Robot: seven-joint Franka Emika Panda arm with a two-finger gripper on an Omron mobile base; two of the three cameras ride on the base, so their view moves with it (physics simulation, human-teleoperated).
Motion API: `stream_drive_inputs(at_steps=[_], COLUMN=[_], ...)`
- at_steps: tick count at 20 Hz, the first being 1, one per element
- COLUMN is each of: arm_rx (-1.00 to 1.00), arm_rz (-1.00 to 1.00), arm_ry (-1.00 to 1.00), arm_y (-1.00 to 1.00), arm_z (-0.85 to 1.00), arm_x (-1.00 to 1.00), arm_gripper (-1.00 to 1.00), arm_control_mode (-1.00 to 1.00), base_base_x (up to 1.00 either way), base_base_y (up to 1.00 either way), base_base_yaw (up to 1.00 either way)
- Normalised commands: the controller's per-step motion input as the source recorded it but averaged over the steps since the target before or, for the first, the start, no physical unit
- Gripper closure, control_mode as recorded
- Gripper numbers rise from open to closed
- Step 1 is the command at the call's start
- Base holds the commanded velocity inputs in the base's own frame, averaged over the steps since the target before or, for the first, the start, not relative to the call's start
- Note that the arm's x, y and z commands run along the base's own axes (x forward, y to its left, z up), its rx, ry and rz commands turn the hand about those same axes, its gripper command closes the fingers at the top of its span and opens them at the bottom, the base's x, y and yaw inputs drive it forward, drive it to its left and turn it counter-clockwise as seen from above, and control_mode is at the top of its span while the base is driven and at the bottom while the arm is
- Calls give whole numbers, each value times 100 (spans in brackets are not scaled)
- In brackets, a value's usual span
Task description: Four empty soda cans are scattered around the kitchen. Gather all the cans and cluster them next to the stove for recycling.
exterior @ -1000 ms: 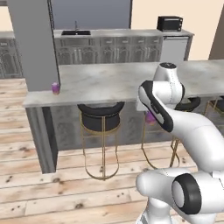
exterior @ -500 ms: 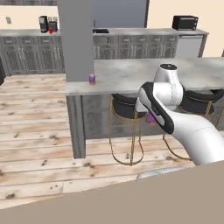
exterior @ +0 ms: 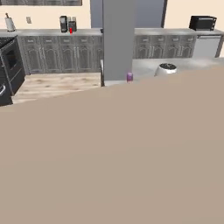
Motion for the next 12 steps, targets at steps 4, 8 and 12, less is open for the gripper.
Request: stream_drive_inputs(at_steps=[4,8,12], arm_rx=[0,0,0], arm_rz=[0,0,0], arm_ry=[0,0,0], arm_y=[0,0,0], arm_z=[0,0,0], arm_x=[0,0,0], arm_gripper=[100,100,100], arm_control_mode=[100,100,100], base_base_x=[20,36,58], base_base_y=[100,89,53], base_base_yaw=[3,1,0])
